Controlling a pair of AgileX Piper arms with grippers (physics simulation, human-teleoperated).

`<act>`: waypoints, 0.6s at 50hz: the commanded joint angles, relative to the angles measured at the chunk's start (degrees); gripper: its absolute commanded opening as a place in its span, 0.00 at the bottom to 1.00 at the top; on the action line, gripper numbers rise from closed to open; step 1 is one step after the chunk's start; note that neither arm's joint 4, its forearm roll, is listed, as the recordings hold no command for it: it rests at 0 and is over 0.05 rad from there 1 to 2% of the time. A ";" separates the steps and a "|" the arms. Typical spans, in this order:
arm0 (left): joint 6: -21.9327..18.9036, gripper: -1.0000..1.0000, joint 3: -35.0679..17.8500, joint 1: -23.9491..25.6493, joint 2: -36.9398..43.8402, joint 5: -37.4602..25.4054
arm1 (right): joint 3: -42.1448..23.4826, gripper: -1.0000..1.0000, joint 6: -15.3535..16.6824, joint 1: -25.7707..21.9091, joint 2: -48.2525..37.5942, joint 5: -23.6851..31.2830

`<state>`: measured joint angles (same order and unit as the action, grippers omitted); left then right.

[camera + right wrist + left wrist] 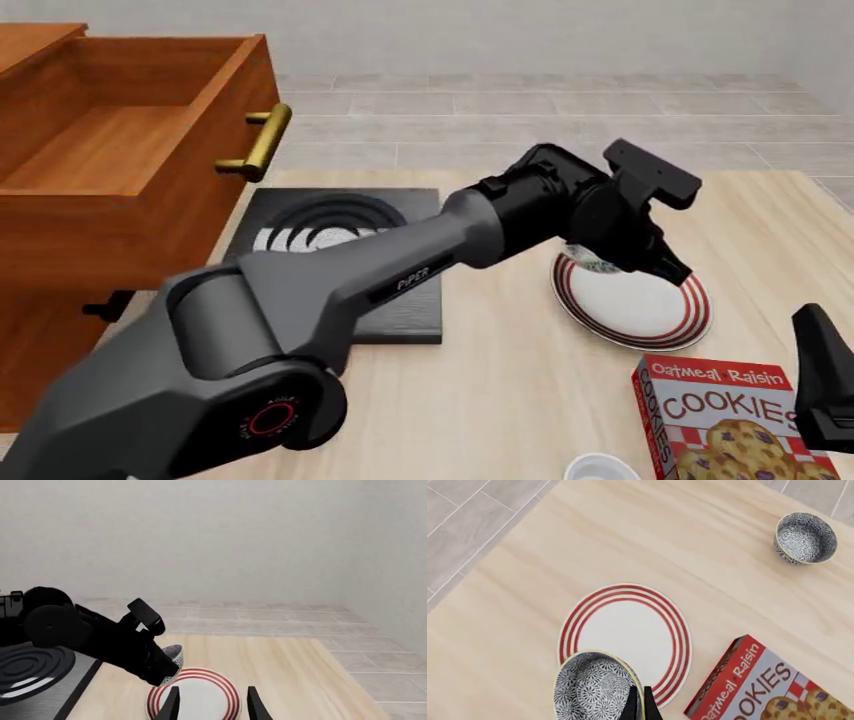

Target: Pick the akita bowl in the top layer of the wooden cabinet and place it on the plate.

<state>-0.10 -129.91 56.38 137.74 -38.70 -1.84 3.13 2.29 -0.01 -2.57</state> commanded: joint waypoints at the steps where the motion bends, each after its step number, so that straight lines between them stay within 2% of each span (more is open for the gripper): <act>1: 1.48 0.00 -1.86 0.44 1.58 -0.22 | 0.05 1.00 -0.15 0.06 0.00 -0.01; 30: 2.93 0.00 -8.28 0.20 8.22 -1.98 | 0.06 1.00 -0.89 0.50 0.00 0.22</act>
<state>2.62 -135.69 56.85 143.93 -40.12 -1.78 2.53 2.59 -0.01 -2.41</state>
